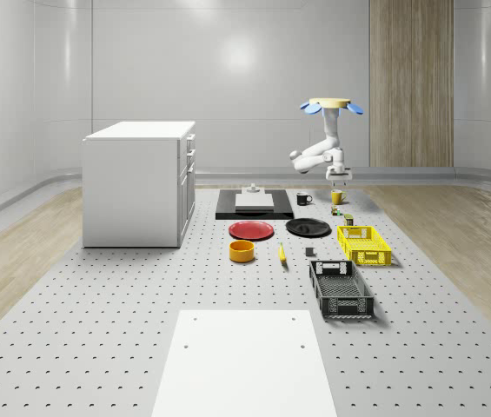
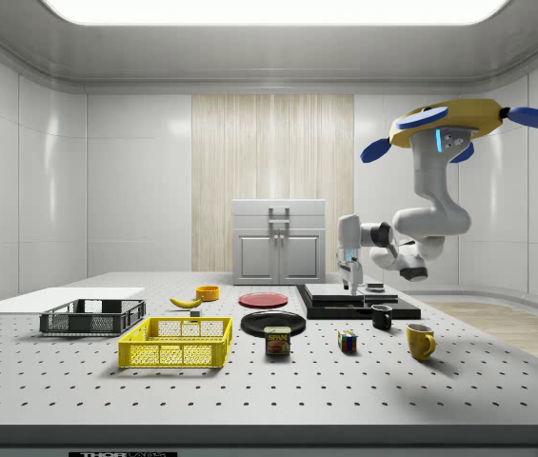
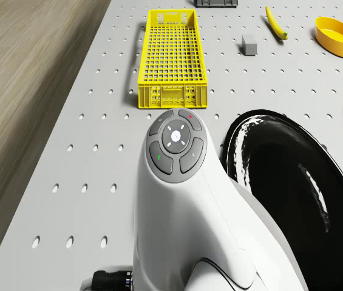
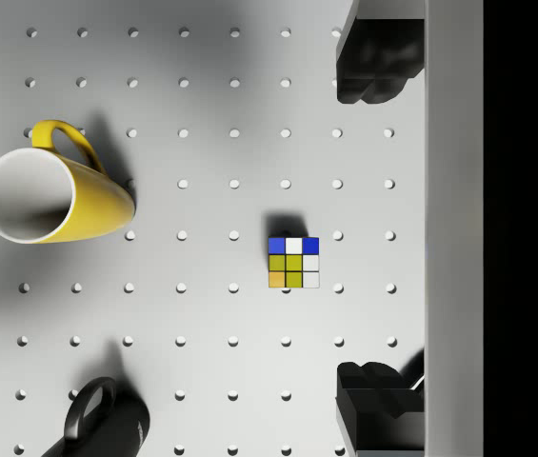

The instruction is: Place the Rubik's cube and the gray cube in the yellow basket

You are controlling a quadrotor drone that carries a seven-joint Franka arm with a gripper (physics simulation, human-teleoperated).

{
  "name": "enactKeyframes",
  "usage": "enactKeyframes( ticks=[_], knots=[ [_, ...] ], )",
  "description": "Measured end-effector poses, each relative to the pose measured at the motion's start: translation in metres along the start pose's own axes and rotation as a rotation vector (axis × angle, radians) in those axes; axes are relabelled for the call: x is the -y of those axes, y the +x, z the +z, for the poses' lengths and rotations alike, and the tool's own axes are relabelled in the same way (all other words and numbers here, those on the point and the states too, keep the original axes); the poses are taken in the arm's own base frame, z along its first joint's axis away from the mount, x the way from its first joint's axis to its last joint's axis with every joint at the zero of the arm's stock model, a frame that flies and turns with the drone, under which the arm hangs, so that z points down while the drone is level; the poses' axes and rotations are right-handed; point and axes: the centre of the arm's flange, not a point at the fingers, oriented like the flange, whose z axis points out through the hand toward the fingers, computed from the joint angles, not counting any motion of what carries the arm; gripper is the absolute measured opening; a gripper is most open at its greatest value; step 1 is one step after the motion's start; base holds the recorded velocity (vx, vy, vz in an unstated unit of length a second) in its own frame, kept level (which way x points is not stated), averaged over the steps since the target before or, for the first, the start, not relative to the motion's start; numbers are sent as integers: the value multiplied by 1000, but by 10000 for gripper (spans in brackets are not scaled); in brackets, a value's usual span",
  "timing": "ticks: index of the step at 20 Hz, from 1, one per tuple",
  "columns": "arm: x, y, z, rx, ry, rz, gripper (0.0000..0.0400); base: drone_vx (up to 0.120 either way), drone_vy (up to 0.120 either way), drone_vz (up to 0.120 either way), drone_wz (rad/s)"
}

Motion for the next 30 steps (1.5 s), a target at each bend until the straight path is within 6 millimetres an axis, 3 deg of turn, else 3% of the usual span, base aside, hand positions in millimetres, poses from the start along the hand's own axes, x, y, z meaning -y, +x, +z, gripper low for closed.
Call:
enactKeyframes(
  ticks=[26, 30],
  knots=[
    [1, -1, 0, -14, -12, 0, 400, 0, -22, -120, 0],
    [1, -1, 3, -14, -12, 0, 400, 0, 0, -10, 0]
  ],
)
